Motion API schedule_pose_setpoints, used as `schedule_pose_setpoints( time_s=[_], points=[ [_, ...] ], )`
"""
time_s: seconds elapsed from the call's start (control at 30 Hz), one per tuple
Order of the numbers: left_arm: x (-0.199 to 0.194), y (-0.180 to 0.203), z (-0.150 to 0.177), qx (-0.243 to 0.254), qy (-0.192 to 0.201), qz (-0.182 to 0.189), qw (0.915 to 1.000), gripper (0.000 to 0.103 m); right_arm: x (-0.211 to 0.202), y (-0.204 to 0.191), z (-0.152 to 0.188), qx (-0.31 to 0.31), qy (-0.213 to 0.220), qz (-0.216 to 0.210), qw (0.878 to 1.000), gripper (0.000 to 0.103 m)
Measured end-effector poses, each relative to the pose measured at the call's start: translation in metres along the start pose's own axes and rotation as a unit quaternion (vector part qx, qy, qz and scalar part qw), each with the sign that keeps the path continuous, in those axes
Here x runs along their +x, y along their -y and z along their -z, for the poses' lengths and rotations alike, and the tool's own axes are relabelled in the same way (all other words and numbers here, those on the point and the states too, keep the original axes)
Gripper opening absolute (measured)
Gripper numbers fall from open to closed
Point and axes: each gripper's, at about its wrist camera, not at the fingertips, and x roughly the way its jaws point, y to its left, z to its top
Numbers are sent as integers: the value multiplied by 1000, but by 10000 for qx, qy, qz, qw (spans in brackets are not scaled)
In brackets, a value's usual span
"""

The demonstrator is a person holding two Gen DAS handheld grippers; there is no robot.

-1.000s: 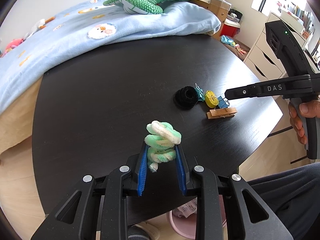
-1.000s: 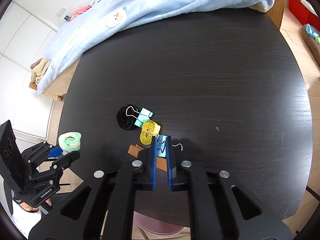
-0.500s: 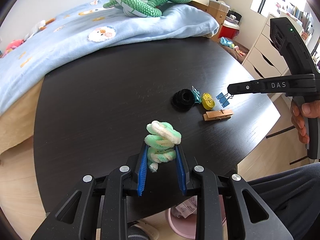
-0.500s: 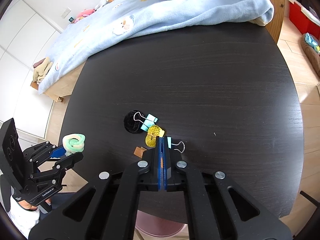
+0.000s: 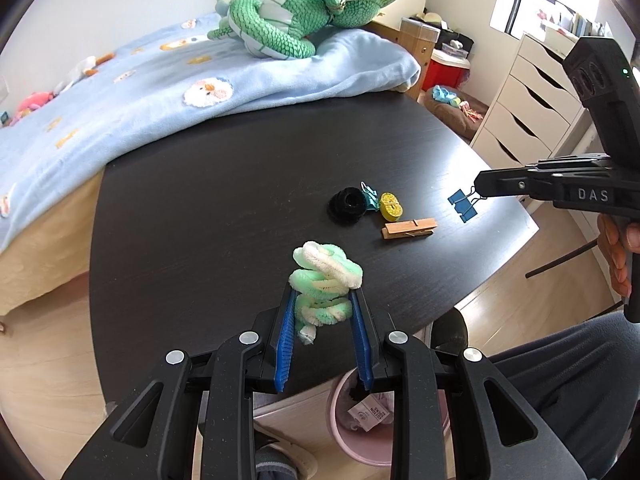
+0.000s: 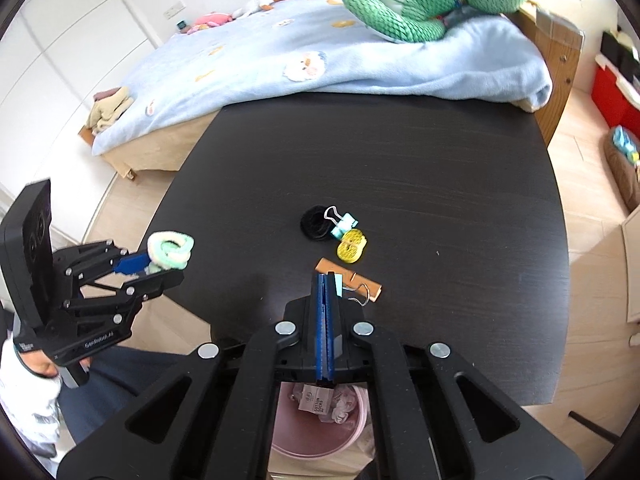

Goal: Collect trash
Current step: 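Carry the socks and blue clip over the pink wastebasket and open both grippers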

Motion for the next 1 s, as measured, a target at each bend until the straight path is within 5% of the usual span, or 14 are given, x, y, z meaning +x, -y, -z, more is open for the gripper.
schedule_pose_setpoints(
  time_s=[0.47, 1.0],
  points=[
    [-47, 27, 31, 213, 329, 42, 9992, 26, -45, -45, 56, -628, 175, -55, 9979, 1],
    [-74, 41, 81, 140, 371, 217, 9990, 26, -45, -81, 116, -911, -49, -170, 9957, 1]
  ],
)
